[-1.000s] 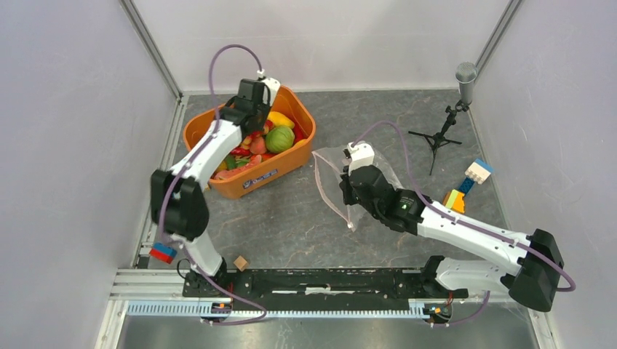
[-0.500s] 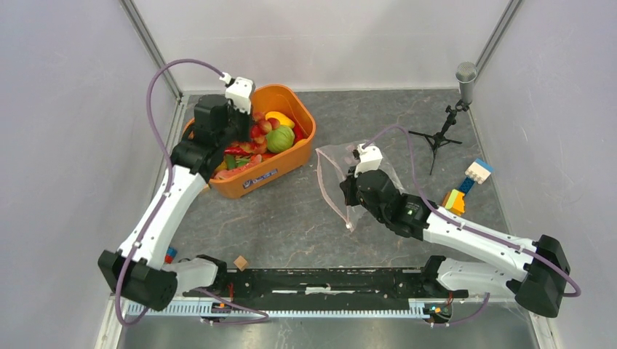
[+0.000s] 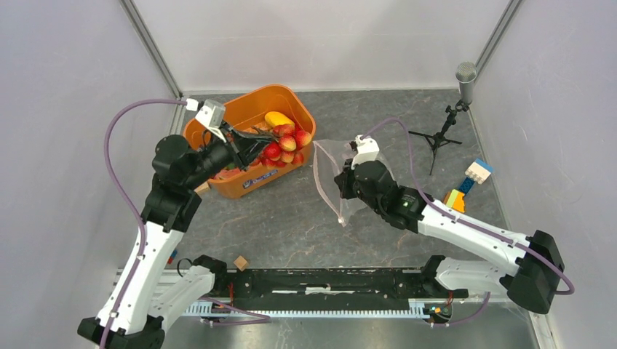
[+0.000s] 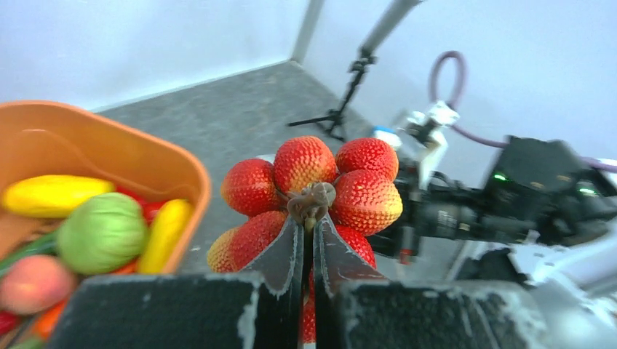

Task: Place the food in the zip-top bag and seal the zipper
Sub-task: Place the fake fruit in the zipper food storage bag.

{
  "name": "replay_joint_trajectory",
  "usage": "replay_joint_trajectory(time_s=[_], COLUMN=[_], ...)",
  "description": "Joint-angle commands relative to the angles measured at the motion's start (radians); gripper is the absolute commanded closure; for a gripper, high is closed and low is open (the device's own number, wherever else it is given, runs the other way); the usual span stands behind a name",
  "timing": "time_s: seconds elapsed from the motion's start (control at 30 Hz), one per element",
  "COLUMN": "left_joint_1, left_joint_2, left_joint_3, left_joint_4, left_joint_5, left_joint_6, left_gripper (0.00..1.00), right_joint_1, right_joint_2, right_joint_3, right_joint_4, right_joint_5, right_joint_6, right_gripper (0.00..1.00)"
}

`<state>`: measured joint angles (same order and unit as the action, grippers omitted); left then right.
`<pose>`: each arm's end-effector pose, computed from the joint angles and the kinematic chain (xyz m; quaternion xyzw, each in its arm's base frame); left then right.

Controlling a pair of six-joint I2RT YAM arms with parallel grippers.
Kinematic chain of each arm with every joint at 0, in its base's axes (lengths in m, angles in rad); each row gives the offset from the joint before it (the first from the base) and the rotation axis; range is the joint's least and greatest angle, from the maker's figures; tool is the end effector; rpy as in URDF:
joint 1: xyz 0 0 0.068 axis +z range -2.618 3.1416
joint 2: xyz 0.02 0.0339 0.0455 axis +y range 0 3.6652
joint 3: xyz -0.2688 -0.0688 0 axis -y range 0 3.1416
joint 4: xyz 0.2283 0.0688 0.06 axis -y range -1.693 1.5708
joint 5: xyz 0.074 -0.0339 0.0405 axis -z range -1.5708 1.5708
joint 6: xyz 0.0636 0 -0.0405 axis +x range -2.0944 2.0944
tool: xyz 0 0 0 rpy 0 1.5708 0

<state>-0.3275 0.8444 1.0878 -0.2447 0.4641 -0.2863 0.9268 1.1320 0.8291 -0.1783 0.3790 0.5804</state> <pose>0.1608 -0.0847 0.4275 0.1767 0.6851 -0.3629 0.6064 0.1747 0.1935 0.2844 -0.0486 0.8442 0.2308 0.4814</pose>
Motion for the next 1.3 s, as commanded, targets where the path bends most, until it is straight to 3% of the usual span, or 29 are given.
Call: replay_joint_trajectory(time_s=[0.0,0.3,0.5,0.63,0.83,1.03,1.27], left_joint_1=[-0.002,-0.015,-0.052,-0.056,-0.058,-0.066,-0.152], left_joint_2=[-0.049,-0.047,0.004,0.000,-0.042,0.006,0.024], left_joint_3=[-0.110,-0.327,-0.403,-0.417,-0.447,-0.469,-0.373], left_joint_4=[0.301,0.748,0.913,0.836,0.553,0.580,0.340], left_joint_5=[0.167,0.180,0.160,0.159,0.053,0.017,-0.180], left_joint_6=[-0.291,-0.608,-0.669,-0.595,-0.280,-0.270,-0.114], left_gripper=[0.98,0.98,0.98,0.98,0.98,0.98,0.98], right_joint_1=[-0.029,-0.051,-0.058,-0.066,-0.072,-0.072,-0.072], right_joint_2=[0.011,0.002,-0.025,-0.042,-0.065,-0.081,-0.101], right_joint_3=[0.062,0.031,0.010,0.005,-0.004,-0.030,-0.069], right_joint_4=[0.073,0.171,0.228,0.221,0.233,0.294,0.340], right_joint_5=[-0.106,-0.242,-0.267,-0.262,-0.294,-0.366,-0.376], right_joint_6=[0.026,0.111,0.148,0.157,0.179,0.212,0.223], right_gripper=[1.00,1.00,1.00,1.00,1.00,1.00,1.00])
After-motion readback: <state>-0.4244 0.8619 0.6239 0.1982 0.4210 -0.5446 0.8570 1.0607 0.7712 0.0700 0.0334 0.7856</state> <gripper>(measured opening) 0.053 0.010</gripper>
